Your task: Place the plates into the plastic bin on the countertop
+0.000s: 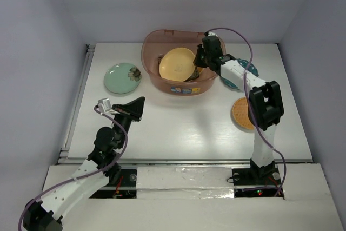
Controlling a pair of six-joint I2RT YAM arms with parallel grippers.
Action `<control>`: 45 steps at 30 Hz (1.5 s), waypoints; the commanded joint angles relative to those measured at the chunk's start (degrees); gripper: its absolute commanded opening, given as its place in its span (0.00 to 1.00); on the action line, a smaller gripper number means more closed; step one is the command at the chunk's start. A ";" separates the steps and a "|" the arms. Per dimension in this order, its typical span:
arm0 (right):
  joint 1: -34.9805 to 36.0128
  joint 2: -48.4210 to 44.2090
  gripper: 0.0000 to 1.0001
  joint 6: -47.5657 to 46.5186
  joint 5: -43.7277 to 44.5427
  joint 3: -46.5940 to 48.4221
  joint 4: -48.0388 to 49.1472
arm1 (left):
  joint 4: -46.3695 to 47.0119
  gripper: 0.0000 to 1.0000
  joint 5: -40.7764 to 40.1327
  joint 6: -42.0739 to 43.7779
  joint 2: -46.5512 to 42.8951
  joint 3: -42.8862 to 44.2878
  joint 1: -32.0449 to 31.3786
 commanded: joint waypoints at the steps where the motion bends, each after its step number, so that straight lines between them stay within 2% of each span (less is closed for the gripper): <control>1: -0.50 -0.80 0.20 0.58 -0.59 2.40 1.73 | -0.27 0.00 -2.96 1.96 3.07 4.25 -0.31; 4: -1.03 -3.60 0.43 0.67 0.45 0.21 3.57 | -2.46 0.00 -5.07 3.19 6.58 6.89 -0.31; 5: -1.03 -4.40 0.56 0.76 0.63 -1.11 3.75 | -3.08 0.06 -5.78 3.19 8.33 8.29 -0.31; 6: -1.03 -5.45 0.61 0.85 0.81 -1.99 4.62 | -3.35 0.13 -6.31 3.19 9.31 8.82 -0.31; 7: -1.03 -6.59 0.65 1.02 0.98 -2.96 5.07 | -4.48 0.20 -7.96 3.11 10.28 9.52 -0.31; 8: -1.03 -9.65 0.68 1.55 0.72 -5.84 5.86 | -5.36 0.32 -9.03 2.93 12.37 10.92 -0.31; 10: -1.03 -13.96 0.68 2.86 -0.50 -11.20 11.20 | -7.03 0.43 -12.35 2.58 14.41 12.16 -0.31; 11: -1.03 -19.03 0.68 4.26 -1.81 -14.36 13.84 | -7.30 0.52 -13.33 2.58 16.24 13.39 -0.31; 12: -1.03 -21.43 0.68 5.06 -2.35 -20.39 18.30 | -7.56 0.53 -14.39 2.58 17.13 13.92 -0.31; 13: -1.03 -23.72 0.67 5.59 -2.35 -22.98 19.48 | -7.65 0.54 -15.96 2.93 17.92 14.45 -0.31; 14: -1.03 -26.00 0.58 6.73 -2.18 -25.44 20.44 | -7.74 0.54 -16.76 3.10 19.76 15.32 -0.31; 15: -1.03 -30.46 0.40 7.35 -2.44 -30.16 22.46 | -7.74 0.54 -17.55 3.37 20.82 15.85 -0.31; 16: -1.03 -32.68 0.16 7.96 -2.96 -32.47 23.35 | -7.74 0.54 -19.21 3.46 21.79 16.29 -0.31; 17: -1.03 -34.79 0.00 9.36 -4.71 -34.76 24.31 | -7.74 0.54 -19.67 3.46 23.80 17.17 -0.31; 21: 0.28 -44.82 0.00 9.73 -9.91 -45.13 28.88 | -9.76 0.53 -17.05 0.91 28.38 19.28 4.59; 22: 1.07 -47.97 0.00 9.73 -10.44 -48.63 29.41 | -9.85 0.53 -14.34 0.30 29.09 19.46 8.00; 24: 1.78 -50.45 0.00 10.16 -12.72 -51.55 31.08 | -9.68 0.51 -11.60 -2.60 31.90 19.37 12.23; 25: 2.39 -52.03 0.00 10.25 -13.60 -52.87 31.70 | -9.59 0.50 -8.97 -3.65 32.95 19.29 16.26; 30: 4.68 -53.36 0.00 11.31 -18.26 -59.99 35.21 | -10.64 0.48 -8.78 -4.80 42.44 22.18 21.91; 31: 4.68 -53.10 0.00 11.31 -18.52 -60.53 35.65 | -11.17 0.47 -6.95 -6.72 44.02 22.71 23.31; 32: 4.68 -52.75 0.00 11.48 -19.31 -60.79 35.75 | -11.35 0.41 -5.71 -8.04 46.82 23.58 25.85; 34: 4.68 -52.92 0.00 11.74 -20.54 -60.88 36.36 | -11.26 0.38 -3.51 -10.24 49.12 24.12 27.71; 41: 5.74 -53.10 0.00 11.84 -22.39 -60.71 36.54 | -9.95 0.39 5.10 -14.37 57.12 25.97 35.53; 45: 5.74 -53.10 0.00 11.83 -23.09 -60.71 36.62 | -7.74 0.39 7.22 -15.18 60.46 25.70 37.30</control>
